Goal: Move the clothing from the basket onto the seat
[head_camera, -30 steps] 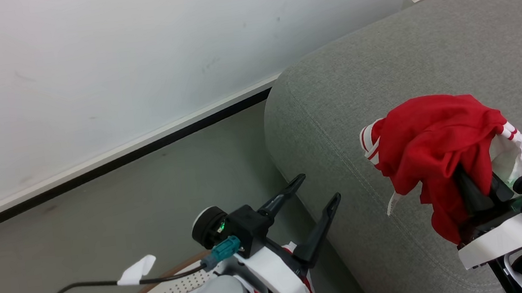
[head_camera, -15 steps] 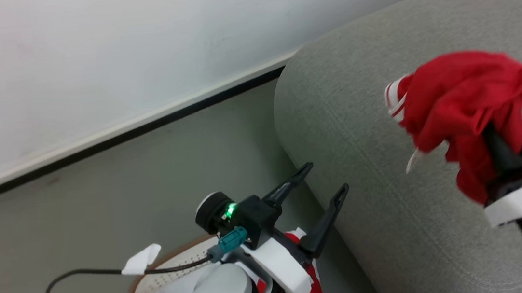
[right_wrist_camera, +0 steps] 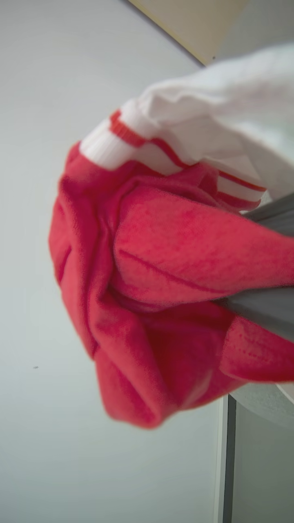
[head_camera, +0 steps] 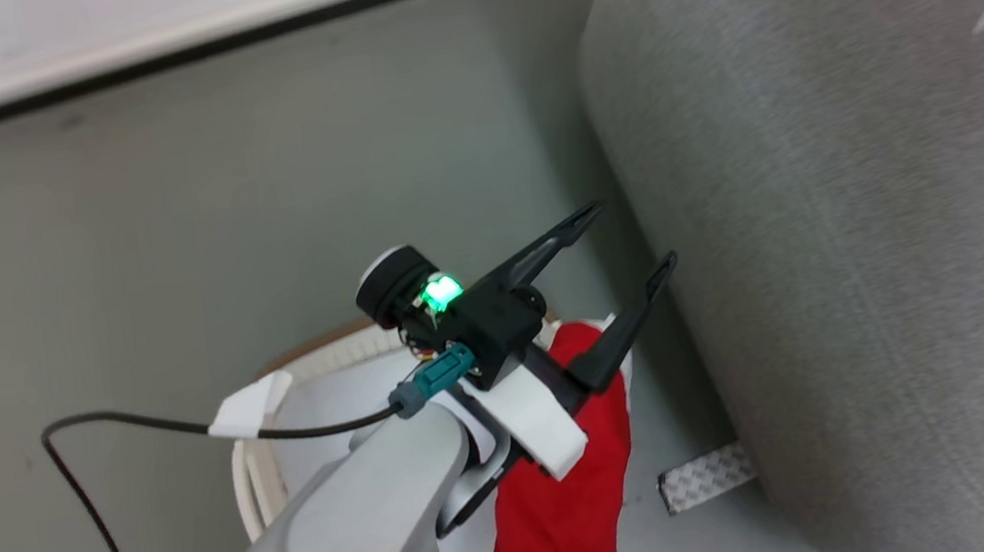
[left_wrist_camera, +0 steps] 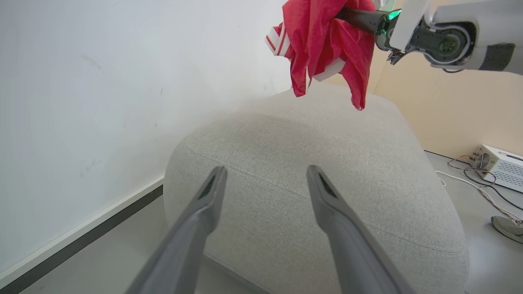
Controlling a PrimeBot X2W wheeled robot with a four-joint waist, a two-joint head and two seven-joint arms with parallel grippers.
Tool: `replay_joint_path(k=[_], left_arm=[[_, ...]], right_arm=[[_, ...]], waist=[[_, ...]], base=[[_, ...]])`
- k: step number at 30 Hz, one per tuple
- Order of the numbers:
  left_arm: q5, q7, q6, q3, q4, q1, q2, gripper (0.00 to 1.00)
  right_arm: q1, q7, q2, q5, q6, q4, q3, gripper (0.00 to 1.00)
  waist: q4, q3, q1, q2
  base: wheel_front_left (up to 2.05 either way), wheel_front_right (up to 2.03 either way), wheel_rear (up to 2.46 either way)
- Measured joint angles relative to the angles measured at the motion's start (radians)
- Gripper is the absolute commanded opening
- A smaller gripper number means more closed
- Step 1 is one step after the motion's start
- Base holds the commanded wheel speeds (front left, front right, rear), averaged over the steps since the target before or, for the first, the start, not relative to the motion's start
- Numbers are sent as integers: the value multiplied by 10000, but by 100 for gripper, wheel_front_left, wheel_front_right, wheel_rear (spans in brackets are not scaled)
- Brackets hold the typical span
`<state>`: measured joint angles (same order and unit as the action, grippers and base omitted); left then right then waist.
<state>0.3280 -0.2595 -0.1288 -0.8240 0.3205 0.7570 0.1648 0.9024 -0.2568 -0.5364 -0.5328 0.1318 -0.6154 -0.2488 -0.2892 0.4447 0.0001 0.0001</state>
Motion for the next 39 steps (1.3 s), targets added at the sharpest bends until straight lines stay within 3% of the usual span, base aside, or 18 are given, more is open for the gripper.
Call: replay_joint_path(k=[4,11,15,16,17,19,20,21,22,32,39], left_arm=[[-40,-2,-2,-81,-73,460,-4,100],[-67,-15,0,-215,-40,944,79,100],[-65,-17,-2,-176,-36,1059,48,100],[-65,-17,-2,-155,-21,1059,50,100],[-65,-19,-2,-136,-17,1059,46,100],[-65,-21,-2,-90,15,1057,44,100],[-65,-21,-2,-65,27,1052,40,100],[-65,-29,-2,-33,35,1045,36,100],[-65,-33,-2,-10,50,1028,29,100],[35,-35,6,466,261,165,65,100],[182,-36,150,1221,207,-924,244,100]], right_arm=[[1062,40,-656,-188,0,-1039,-199,0],[2339,982,-1592,-31,0,-2529,-1432,0],[2545,2477,-1699,-215,0,-3338,-2104,0],[2544,2903,-1678,-311,0,-3465,-2305,4],[2571,3173,-1639,-433,0,-3588,-2355,11],[2706,3701,-1628,-633,0,-3833,-2487,42],[2721,3833,-1557,-784,0,-3870,-2525,58],[2732,3893,-1511,-865,0,-3889,-2598,86],[2733,3891,-1509,-865,0,-3898,-2696,100],[2095,3891,-1122,-1407,0,-3952,-3747,100],[1383,3200,-1319,-1962,0,-3208,-4433,100]], waist=[[397,902,1,0],[1281,1985,2,0],[1699,2339,2,0],[1770,2404,2,0],[1821,2459,1,0],[1886,2502,2,0],[1888,2473,1,0],[1874,2425,1,0],[1857,2371,1,-1],[1586,1152,0,0],[1365,-279,-1,-1]], base=[[0,0,0],[0,0,0],[0,0,0],[0,0,0],[0,0,0],[0,0,0],[0,0,0],[0,0,0],[0,0,0],[0,0,0],[0,0,0]])
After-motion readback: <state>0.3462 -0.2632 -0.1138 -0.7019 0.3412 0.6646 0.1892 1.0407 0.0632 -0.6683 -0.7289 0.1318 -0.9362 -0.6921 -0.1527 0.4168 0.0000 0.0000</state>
